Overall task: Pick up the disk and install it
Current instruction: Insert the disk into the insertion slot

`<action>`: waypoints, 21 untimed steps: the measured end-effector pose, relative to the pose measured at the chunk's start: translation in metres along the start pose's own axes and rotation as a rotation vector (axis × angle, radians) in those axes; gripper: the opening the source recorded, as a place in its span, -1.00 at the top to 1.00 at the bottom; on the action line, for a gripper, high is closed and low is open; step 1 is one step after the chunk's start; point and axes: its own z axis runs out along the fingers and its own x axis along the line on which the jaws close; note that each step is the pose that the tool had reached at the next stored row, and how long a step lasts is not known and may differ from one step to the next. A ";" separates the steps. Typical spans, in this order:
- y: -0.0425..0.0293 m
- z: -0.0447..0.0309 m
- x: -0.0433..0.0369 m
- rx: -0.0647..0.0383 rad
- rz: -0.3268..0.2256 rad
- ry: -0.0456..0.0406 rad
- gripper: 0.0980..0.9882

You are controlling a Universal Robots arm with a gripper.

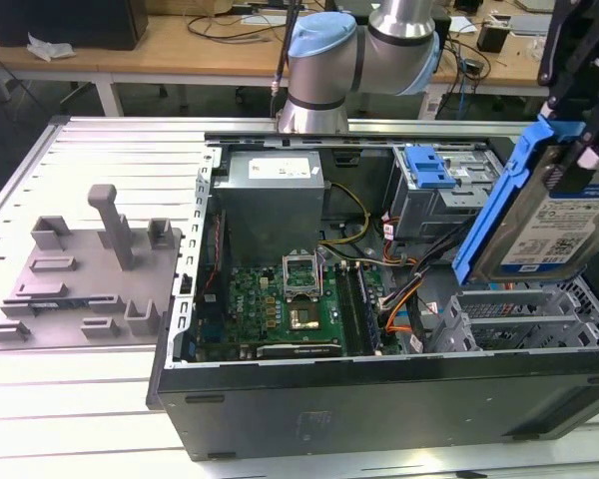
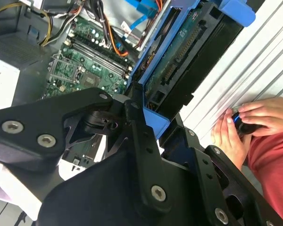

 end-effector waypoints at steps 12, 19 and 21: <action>-0.0100 0.0002 0.0000 0.000 0.000 0.0000 0.40; -0.0100 0.0026 -0.0004 0.000 -0.003 0.0000 0.40; -0.0100 0.0033 -0.0004 0.000 -0.004 0.0001 0.40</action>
